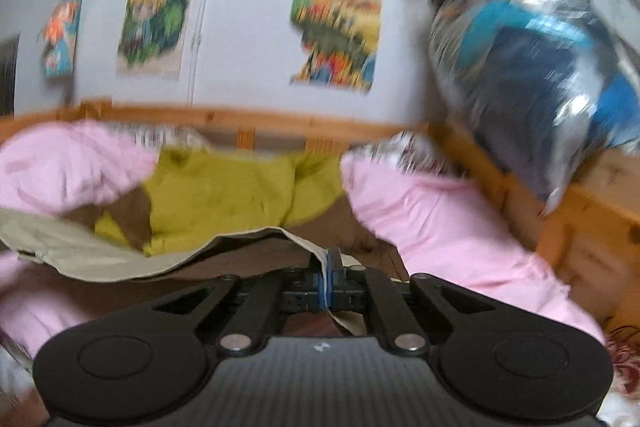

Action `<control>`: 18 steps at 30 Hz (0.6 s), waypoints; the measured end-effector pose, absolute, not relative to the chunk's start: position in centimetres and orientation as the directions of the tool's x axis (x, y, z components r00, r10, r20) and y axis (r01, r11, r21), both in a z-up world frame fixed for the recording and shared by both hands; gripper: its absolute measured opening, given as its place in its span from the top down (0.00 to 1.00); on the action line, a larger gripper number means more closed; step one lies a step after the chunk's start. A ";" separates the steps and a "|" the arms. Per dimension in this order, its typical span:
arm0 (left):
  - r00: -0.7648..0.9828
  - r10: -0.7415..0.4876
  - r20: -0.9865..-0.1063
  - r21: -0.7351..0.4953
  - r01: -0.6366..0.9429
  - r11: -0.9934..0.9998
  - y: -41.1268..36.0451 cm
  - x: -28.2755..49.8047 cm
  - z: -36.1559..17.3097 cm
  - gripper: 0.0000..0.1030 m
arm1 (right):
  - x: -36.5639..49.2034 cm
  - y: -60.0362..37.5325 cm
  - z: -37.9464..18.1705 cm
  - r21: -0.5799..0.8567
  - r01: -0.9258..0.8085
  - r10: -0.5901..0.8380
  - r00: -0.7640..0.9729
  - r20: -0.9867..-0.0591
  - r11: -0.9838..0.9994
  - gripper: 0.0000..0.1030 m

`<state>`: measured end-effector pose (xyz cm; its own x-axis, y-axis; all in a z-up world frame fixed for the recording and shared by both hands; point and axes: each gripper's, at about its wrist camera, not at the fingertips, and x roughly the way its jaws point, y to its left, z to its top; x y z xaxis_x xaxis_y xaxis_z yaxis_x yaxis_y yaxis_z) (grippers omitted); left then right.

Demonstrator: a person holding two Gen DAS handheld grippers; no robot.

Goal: Fold large clothes

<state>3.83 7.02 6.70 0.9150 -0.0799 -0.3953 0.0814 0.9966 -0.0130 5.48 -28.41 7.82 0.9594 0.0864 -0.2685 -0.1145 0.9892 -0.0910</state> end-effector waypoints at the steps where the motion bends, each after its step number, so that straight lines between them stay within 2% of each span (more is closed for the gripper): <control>1: 0.921 -0.091 -0.379 -0.018 0.091 0.996 7.3 2.9 7.7 1.00 | 4.2 -28.4 8.8 -0.085 -0.110 0.086 0.965 -0.246 0.990 0.98; 5: 0.927 -0.155 -0.341 -0.059 0.144 0.988 8.4 -0.6 10.7 1.00 | -0.8 -28.3 11.7 -0.116 -0.099 0.078 0.982 -0.173 0.988 0.98; 10: 0.909 -0.245 -0.337 -0.154 0.203 0.967 9.7 -1.7 13.1 1.00 | -3.5 -28.1 14.3 -0.140 -0.119 0.097 0.983 -0.157 0.983 0.98; 13: 0.904 -0.251 -0.347 -0.168 0.203 0.965 10.0 0.9 14.2 1.00 | -2.2 -27.5 15.5 -0.188 -0.124 0.100 0.986 -0.133 0.974 0.98; 18: 0.901 -0.210 -0.380 -0.106 0.183 0.977 10.2 9.5 15.8 1.00 | 5.1 -26.9 16.2 -0.272 -0.119 0.096 0.991 -0.099 0.955 0.98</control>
<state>9.47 10.18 15.76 0.9009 -0.2099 -0.3798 0.1832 0.9774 -0.1057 5.09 -26.89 16.18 0.9905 0.0955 -0.0987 -0.1192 0.9550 -0.2715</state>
